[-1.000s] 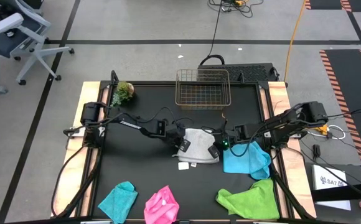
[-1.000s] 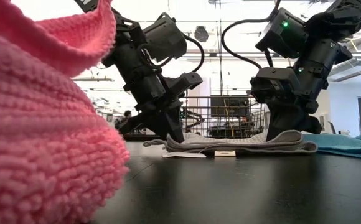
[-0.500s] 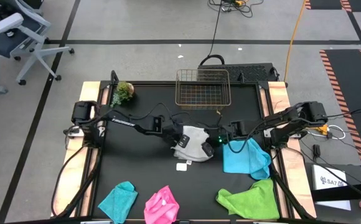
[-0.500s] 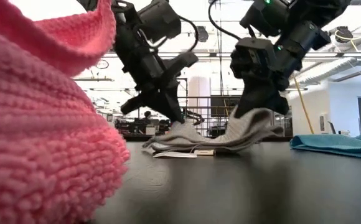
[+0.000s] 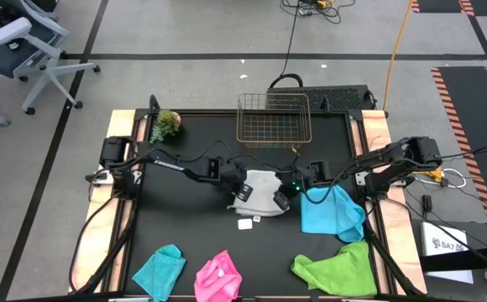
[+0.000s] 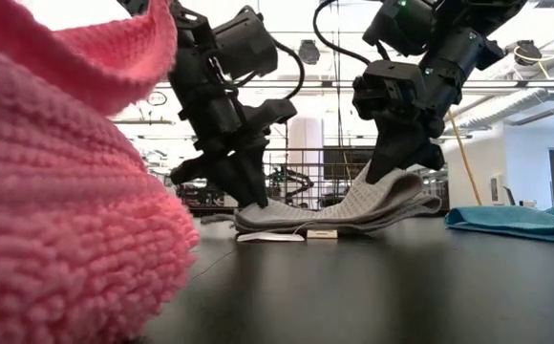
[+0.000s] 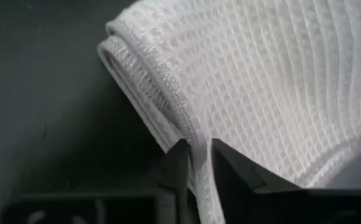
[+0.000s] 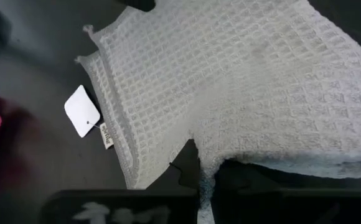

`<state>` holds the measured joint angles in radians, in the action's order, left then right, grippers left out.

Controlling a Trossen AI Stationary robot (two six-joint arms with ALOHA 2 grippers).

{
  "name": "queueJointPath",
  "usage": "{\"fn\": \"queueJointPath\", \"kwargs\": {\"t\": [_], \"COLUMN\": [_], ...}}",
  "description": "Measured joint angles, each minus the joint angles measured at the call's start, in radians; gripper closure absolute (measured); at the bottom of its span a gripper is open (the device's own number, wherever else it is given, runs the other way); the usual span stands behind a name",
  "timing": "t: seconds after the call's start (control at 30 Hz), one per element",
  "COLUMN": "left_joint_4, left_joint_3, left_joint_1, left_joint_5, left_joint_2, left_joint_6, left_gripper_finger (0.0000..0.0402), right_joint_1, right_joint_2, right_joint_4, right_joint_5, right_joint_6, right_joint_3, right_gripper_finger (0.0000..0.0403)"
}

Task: Fold microfiber towels
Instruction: Put the gray towel into the wire basket

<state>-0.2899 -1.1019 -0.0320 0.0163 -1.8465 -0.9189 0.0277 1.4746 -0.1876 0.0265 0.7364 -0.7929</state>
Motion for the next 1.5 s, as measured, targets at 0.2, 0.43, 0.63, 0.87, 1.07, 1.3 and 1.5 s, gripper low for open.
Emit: {"fn": "queueJointPath", "kwargs": {"t": [0.2,0.43,0.63,0.87,1.07,1.3,1.5], "left_joint_4": [0.003,0.009,0.067,0.171,0.167,0.165,0.163], "left_joint_3": [0.000,-0.004,-0.002,-0.002,-0.002,0.000,0.001], "left_joint_1": [-0.020,-0.020,-0.022,-0.022,-0.027,-0.027,-0.027], "left_joint_5": [0.006,-0.055,-0.080,-0.102,-0.094,-0.065,-0.055], "left_joint_2": [0.000,-0.055,-0.087,-0.092,-0.095,-0.097,-0.083], "left_joint_6": [0.000,-0.053,-0.105,-0.101,-0.083,-0.004,-0.011], "left_gripper_finger": [0.0255,0.0204,0.0193,0.0195,0.0259,0.0386,0.0394], "right_joint_1": [0.000,0.000,0.000,0.000,0.000,0.000,0.000], "right_joint_2": [0.000,0.000,0.000,0.000,0.000,0.000,-0.023], "right_joint_4": [-0.008,-0.011,-0.011,-0.011,-0.010,-0.010,-0.004], "right_joint_5": [0.000,0.000,0.000,0.000,-0.001,-0.014,-0.025], "right_joint_6": [0.002,0.003,0.003,0.010,0.010,0.007,0.004], "right_joint_3": [0.000,0.000,0.000,0.000,0.000,0.000,0.000], "right_gripper_finger": [0.0402,0.0402,0.0402,0.0402,0.0402,0.0402,0.0402]}}
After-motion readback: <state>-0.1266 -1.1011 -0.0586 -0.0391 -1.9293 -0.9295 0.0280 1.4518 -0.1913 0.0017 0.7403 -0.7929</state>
